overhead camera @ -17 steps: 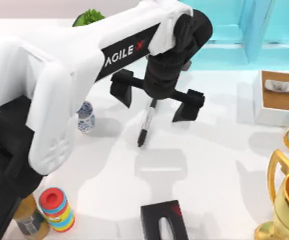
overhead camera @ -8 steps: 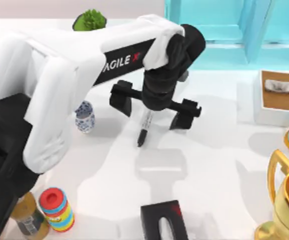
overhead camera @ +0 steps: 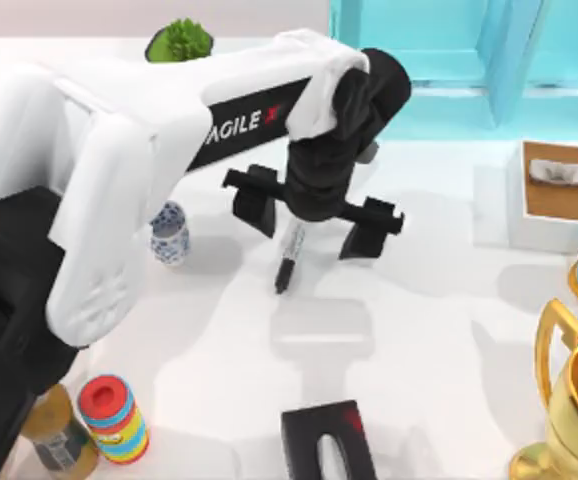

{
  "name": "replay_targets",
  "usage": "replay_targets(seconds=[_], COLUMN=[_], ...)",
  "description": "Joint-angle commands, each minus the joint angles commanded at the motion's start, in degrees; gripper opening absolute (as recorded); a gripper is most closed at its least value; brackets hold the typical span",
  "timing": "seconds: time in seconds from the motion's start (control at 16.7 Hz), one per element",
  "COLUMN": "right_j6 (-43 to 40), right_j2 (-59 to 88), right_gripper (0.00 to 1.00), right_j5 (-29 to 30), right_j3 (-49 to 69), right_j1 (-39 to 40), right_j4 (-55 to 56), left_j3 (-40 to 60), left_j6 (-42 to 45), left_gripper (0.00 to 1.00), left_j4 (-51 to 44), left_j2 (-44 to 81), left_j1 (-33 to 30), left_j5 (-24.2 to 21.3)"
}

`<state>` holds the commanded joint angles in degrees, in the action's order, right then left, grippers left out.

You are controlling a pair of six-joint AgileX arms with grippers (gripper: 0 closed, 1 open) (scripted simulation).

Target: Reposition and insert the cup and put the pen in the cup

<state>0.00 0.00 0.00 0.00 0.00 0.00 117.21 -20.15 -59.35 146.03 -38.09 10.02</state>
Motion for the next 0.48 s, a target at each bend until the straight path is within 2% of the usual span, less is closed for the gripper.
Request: replay_targets(seconds=[0.42, 0.48], right_j6=[0.0, 0.0], right_j2=[0.0, 0.0], right_gripper=[1.0, 1.0], right_j5=[0.0, 0.0], right_j3=[0.0, 0.0], right_j1=[0.0, 0.0], right_j4=[0.0, 0.0], left_j3=[0.0, 0.0], left_j6=[0.0, 0.0], left_gripper=[0.02, 0.0], left_j4=[0.0, 0.0], left_j2=[0.0, 0.0], left_j1=[0.0, 0.0], left_j5=[0.0, 0.0])
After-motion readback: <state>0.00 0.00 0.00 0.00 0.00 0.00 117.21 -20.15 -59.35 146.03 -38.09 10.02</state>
